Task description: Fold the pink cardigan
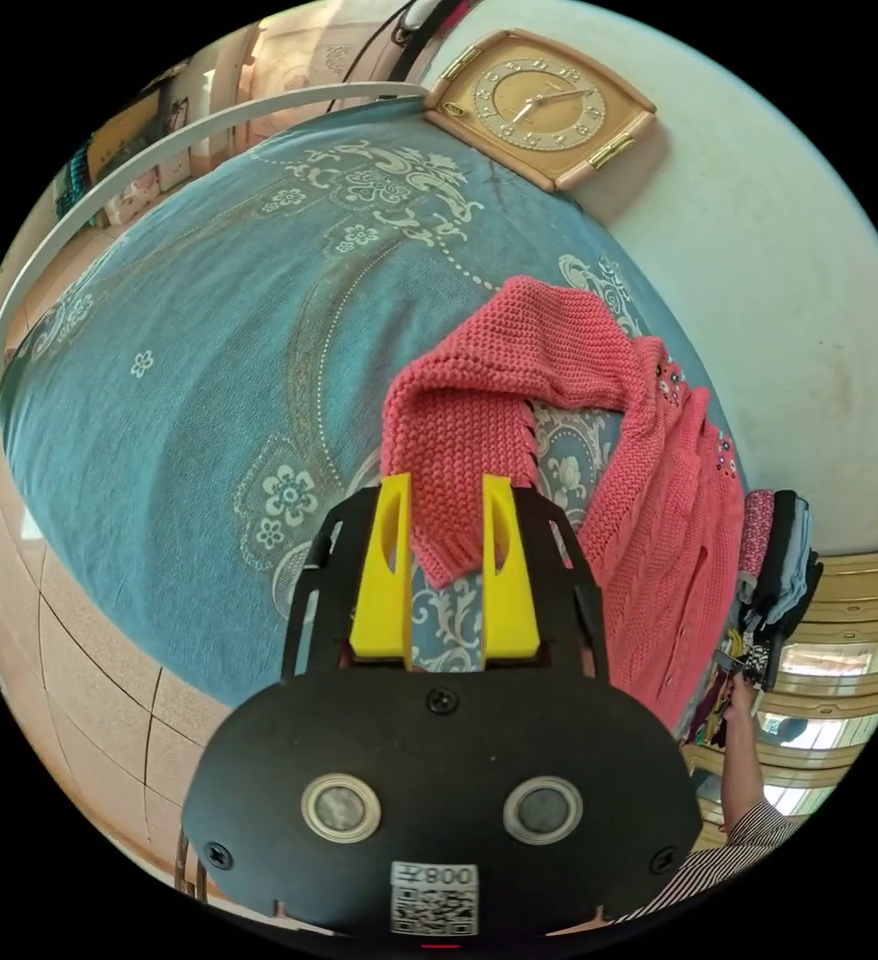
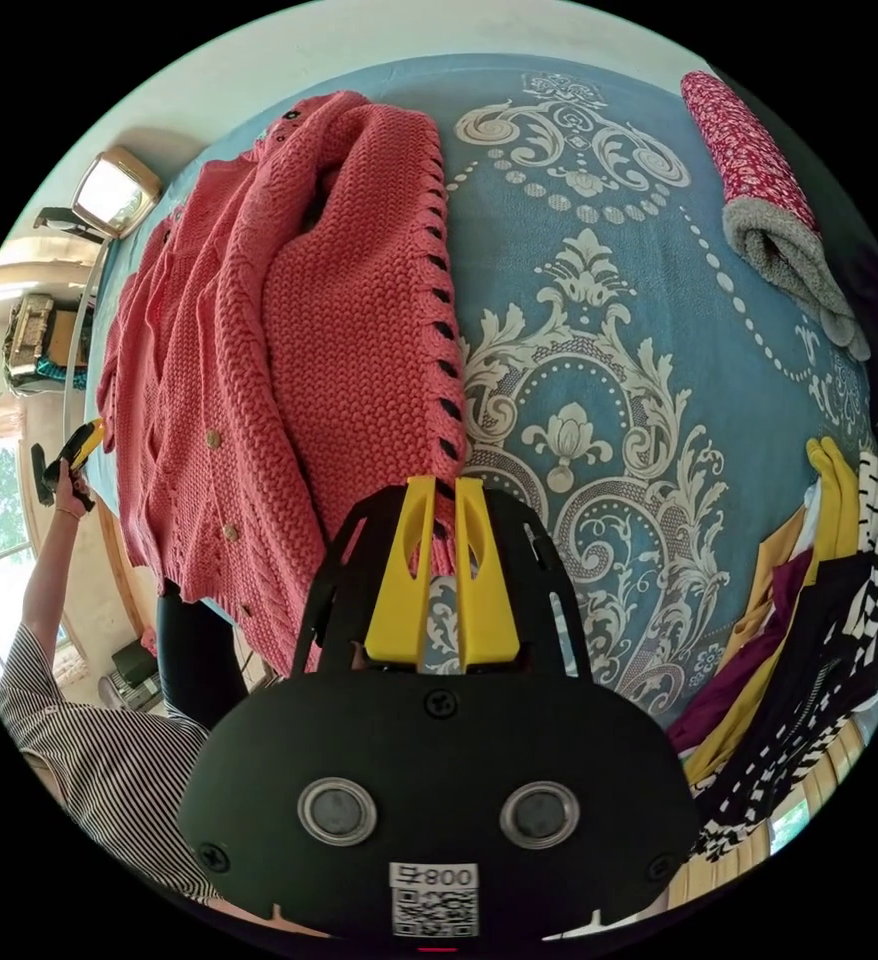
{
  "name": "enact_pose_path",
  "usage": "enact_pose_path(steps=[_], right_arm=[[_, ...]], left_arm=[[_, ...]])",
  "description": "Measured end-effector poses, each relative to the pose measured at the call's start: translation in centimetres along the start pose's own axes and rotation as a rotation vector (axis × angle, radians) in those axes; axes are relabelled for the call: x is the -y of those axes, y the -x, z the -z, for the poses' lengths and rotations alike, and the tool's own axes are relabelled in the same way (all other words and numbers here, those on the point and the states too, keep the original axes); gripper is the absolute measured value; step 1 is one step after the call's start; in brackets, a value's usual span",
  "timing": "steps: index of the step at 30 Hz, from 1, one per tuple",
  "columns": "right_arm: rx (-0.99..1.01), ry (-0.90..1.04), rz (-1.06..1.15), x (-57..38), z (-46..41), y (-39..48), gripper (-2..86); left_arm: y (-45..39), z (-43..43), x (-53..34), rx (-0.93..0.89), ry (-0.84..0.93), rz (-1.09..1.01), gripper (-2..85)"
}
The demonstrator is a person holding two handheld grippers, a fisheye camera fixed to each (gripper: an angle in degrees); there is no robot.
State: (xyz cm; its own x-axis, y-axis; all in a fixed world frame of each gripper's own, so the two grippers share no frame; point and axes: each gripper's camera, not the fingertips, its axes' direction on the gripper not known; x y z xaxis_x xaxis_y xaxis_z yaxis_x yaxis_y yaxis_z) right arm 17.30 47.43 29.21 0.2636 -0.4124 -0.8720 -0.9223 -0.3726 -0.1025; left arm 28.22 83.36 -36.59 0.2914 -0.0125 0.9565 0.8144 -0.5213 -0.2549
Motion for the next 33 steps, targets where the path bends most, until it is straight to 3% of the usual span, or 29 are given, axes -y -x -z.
enact_pose_path(steps=[12,17,20,24,27,30,33], right_arm=[[-0.145,0.082,0.094,3.0,4.8,3.6,2.9],[-0.557,-0.036,0.109,3.3,16.1,3.4,3.2],[-0.619,-0.198,-0.026,2.6,24.1,0.7,3.6],[-0.453,-0.295,-0.177,1.8,28.7,-3.5,4.8],[-0.352,-0.311,-0.283,1.2,27.7,-6.5,5.4],[-0.275,-0.303,-0.379,0.1,25.0,-8.9,4.6],[0.000,-0.348,-0.280,-0.1,22.1,-8.7,4.4]], left_arm=[[-3.2,5.1,5.6,0.154,0.052,-0.115,1.9],[-4.1,16.4,10.4,0.313,-0.176,-0.138,1.7],[-4.4,22.3,12.6,0.347,-0.307,-0.117,2.1],[-4.9,24.1,13.7,0.341,-0.373,-0.098,3.6],[-4.8,22.4,13.9,0.297,-0.316,-0.111,5.6],[-5.5,19.3,13.5,0.152,-0.217,-0.194,6.5],[-7.9,15.2,13.3,-0.058,-0.087,-0.291,6.9]])
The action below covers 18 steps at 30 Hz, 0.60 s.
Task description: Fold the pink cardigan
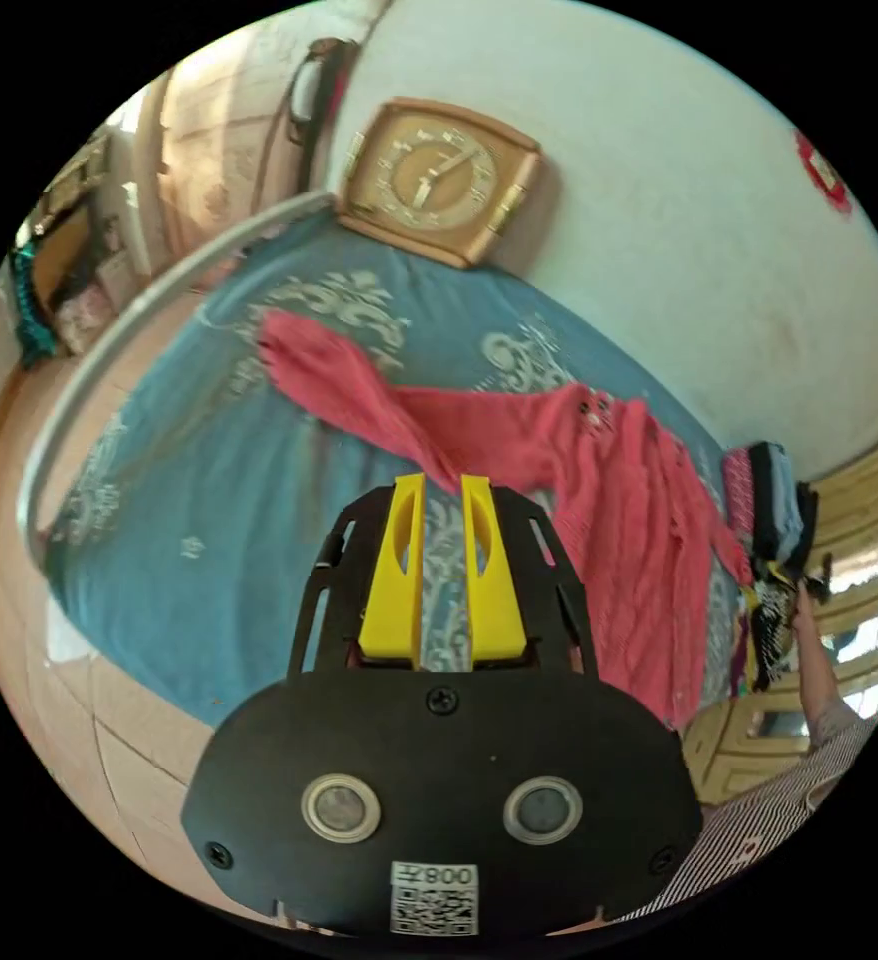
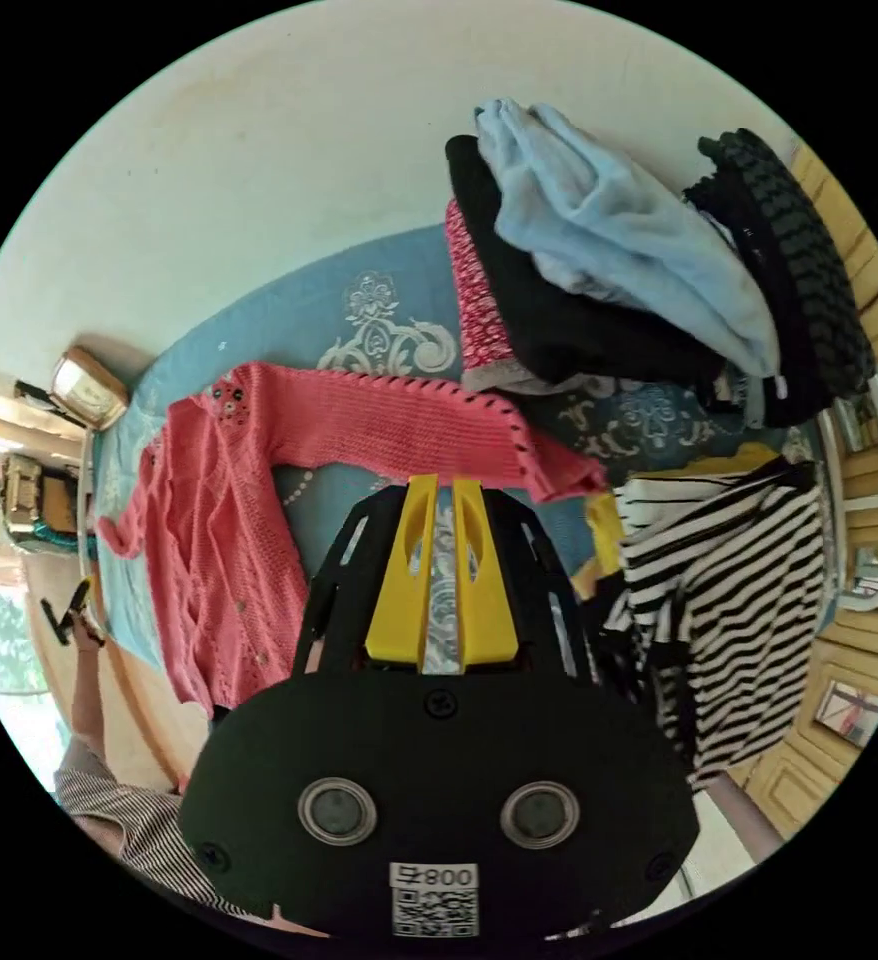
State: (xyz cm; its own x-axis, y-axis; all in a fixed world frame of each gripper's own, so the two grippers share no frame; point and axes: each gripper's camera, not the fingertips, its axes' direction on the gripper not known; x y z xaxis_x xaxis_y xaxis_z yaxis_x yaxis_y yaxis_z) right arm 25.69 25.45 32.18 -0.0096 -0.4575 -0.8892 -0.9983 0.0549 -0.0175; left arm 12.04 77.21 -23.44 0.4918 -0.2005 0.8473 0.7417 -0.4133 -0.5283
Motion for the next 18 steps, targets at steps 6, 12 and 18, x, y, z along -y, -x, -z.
enact_pose_path(steps=[6,12,18], right_arm=[[0.235,0.091,0.259,1.8,-6.0,9.0,6.0],[0.107,0.119,0.456,5.8,-10.3,18.1,5.6],[-0.051,0.075,0.408,10.4,-12.2,16.4,6.9]], left_arm=[[-9.9,-7.6,4.0,-0.302,0.146,-0.204,9.4],[-20.1,-11.2,7.8,-0.292,0.176,-0.416,11.6],[-20.2,-9.6,12.3,-0.070,0.051,-0.396,11.8]])
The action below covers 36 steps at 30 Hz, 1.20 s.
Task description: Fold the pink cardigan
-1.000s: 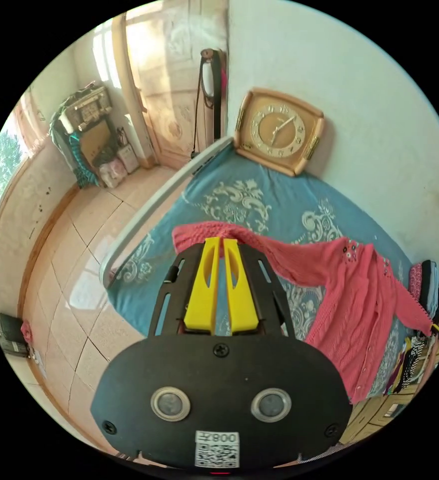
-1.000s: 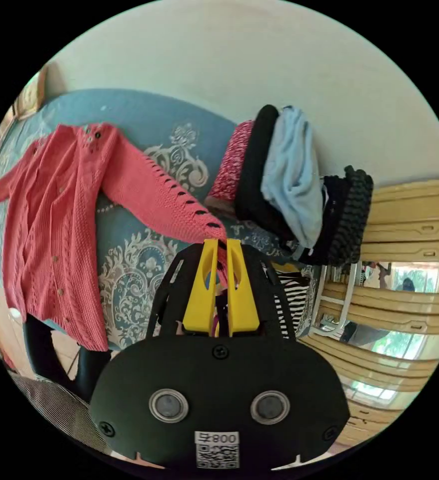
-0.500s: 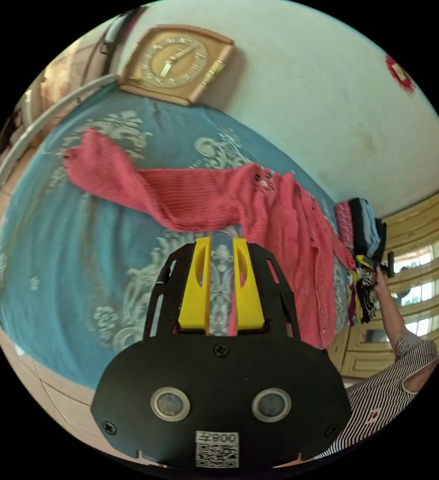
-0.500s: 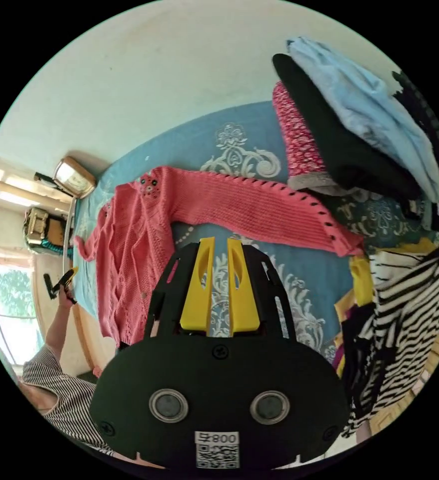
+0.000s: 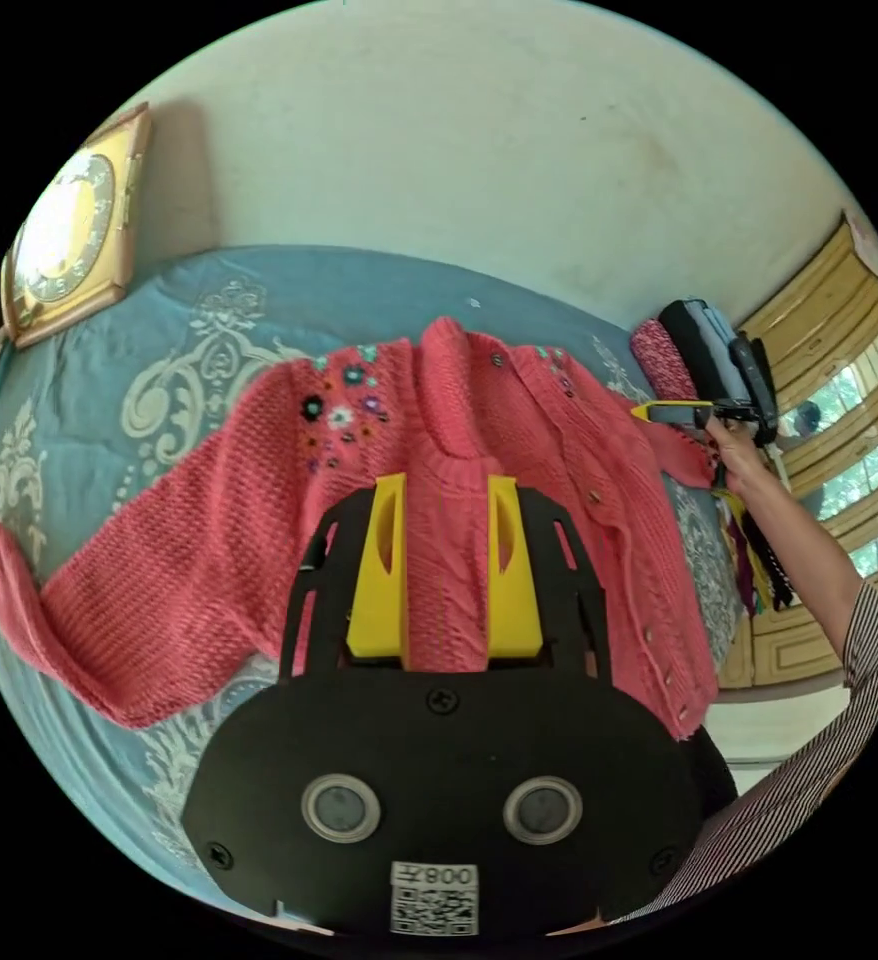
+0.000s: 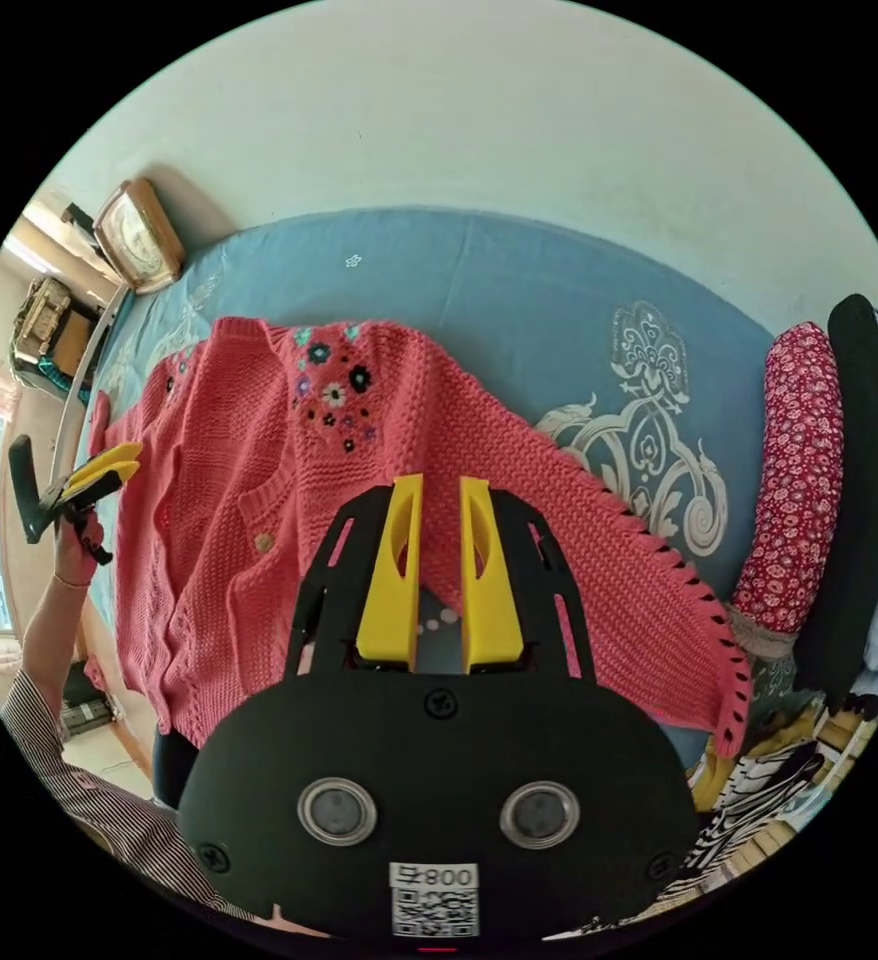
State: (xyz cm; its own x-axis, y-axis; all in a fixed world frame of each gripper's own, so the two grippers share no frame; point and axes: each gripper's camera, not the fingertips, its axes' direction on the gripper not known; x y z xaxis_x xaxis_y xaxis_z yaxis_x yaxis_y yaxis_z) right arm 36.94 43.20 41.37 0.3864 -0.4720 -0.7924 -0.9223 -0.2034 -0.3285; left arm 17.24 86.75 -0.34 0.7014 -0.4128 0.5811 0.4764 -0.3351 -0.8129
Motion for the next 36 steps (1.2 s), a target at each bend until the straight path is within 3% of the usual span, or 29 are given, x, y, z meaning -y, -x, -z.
enact_pose_path(steps=[2,7,11,15,18,26,31,36], right_arm=[[-0.048,-0.011,-0.008,0.9,-0.3,-1.8,7.5],[-0.089,0.009,0.021,2.4,-1.8,-3.5,8.4],[-0.119,-0.007,0.033,2.1,-3.1,-3.5,6.5],[-0.172,0.043,0.086,1.7,-2.5,-3.2,2.9],[-0.236,-0.007,0.066,0.8,-0.2,-4.0,2.1],[-0.037,-0.009,-0.084,1.3,-2.6,-7.0,3.4],[-0.054,-0.113,-0.057,-0.1,-0.4,-6.7,3.7],[0.137,-0.241,0.052,-4.0,1.8,-4.2,6.4]], left_arm=[[2.2,1.2,1.6,0.120,-0.009,0.041,12.0],[5.7,0.7,4.3,0.201,0.098,0.147,11.4],[4.2,0.5,5.7,0.261,0.133,0.116,6.6],[2.2,3.1,6.4,0.306,0.091,0.053,3.5],[2.8,6.4,6.3,0.323,0.004,0.127,2.9],[2.0,5.6,5.5,0.250,-0.002,0.238,5.7],[-1.1,8.5,4.2,0.132,-0.132,0.151,9.7],[-7.2,7.4,1.7,-0.074,-0.082,0.022,11.3]])
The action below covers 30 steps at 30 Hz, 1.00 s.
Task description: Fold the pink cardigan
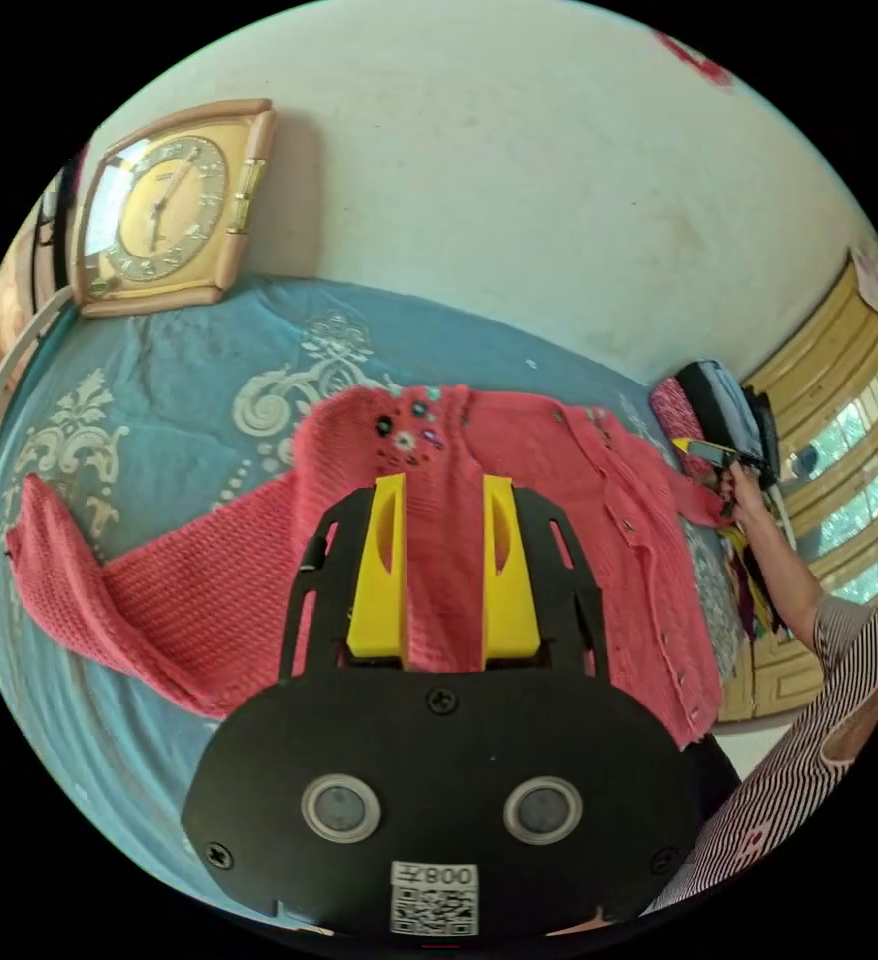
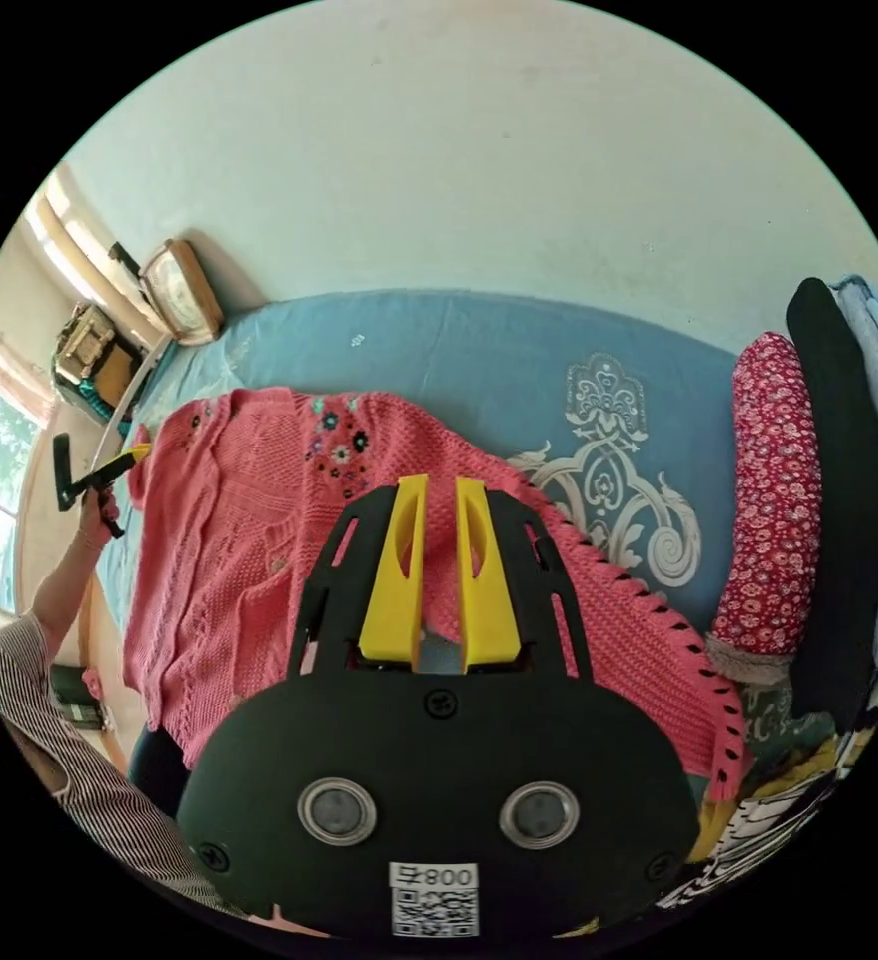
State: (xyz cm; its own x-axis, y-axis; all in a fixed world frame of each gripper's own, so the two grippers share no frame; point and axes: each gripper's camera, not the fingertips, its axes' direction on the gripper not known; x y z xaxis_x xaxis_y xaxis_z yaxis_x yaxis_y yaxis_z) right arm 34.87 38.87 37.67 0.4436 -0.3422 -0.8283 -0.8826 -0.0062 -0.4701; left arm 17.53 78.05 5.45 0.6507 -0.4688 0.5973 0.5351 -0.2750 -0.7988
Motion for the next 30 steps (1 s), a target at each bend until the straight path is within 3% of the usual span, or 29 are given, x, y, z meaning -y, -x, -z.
enact_pose_path(steps=[4,12,15,19,26,30], right_arm=[[0.174,0.062,0.202,-3.1,-1.5,8.0,7.7],[0.042,0.201,0.297,-5.8,-8.5,15.0,7.7],[0.007,0.240,0.249,-5.8,-10.4,14.4,6.0],[-0.016,0.228,0.245,-6.0,-11.3,14.0,1.7],[0.217,0.069,0.179,-4.7,-7.5,11.9,0.2],[0.288,-0.016,0.164,-2.1,-6.6,12.3,0.1]], left_arm=[[-5.5,-2.0,-2.4,-0.053,0.048,-0.075,11.8],[-13.4,-7.2,-4.0,0.104,0.241,-0.234,10.8],[-15.0,-7.8,-4.3,0.207,0.231,-0.261,7.0],[-15.6,-7.5,-4.6,0.150,0.209,-0.209,3.4],[-18.4,-3.9,-3.5,0.032,-0.001,-0.192,2.5],[-19.8,-5.7,-1.5,0.028,-0.029,-0.169,2.5]])
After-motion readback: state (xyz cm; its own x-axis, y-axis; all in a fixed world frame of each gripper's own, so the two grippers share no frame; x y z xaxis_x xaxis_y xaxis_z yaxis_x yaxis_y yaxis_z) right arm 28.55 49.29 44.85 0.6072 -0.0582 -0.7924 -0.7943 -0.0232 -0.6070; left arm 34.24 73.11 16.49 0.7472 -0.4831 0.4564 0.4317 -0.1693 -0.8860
